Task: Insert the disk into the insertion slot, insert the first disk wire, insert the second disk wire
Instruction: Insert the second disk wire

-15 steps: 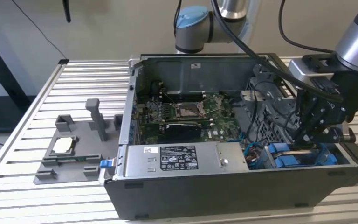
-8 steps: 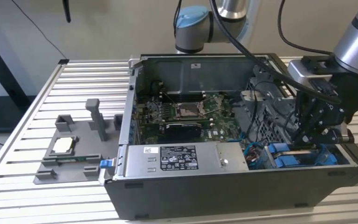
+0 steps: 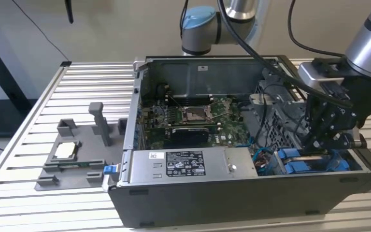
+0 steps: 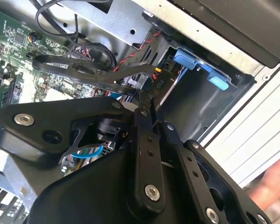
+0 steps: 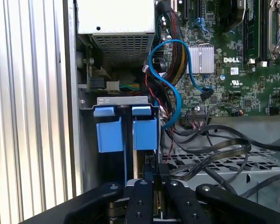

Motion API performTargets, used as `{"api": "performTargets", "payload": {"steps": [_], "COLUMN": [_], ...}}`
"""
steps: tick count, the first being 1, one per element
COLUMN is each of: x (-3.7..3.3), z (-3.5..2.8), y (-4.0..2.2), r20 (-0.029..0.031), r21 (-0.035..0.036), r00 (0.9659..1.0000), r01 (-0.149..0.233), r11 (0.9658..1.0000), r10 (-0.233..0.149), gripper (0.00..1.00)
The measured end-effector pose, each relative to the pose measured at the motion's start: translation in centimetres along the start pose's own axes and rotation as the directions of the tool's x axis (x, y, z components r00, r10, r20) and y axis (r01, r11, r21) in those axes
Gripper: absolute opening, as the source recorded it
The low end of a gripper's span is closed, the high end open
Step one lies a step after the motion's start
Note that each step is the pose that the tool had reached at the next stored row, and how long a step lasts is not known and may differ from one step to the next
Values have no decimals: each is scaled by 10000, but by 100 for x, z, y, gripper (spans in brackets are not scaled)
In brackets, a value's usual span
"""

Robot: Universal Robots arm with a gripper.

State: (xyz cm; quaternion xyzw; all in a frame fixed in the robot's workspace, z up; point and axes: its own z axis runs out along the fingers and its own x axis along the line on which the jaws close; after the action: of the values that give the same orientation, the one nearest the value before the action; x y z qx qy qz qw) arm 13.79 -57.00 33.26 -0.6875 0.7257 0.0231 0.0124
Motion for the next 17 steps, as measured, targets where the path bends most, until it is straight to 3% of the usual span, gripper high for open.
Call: {"api": "performTargets", "payload": {"steps": [2, 3, 14, 15, 17], "x": [1, 1, -24, -28, -29], "z": [0, -22, -513, -594, -610], "y": [0, 1, 10, 11, 13], "r20": [-5, -12, -16, -17, -16], "r21": [-3, -2, -26, -26, -23], "r00": [10000, 10000, 10000, 10000, 10000], "r01": [0, -1, -4, -3, -1], "r11": [10000, 10000, 10000, 10000, 10000], "r10": [0, 1, 4, 3, 1], "gripper": [18, 24, 24, 24, 24]}}
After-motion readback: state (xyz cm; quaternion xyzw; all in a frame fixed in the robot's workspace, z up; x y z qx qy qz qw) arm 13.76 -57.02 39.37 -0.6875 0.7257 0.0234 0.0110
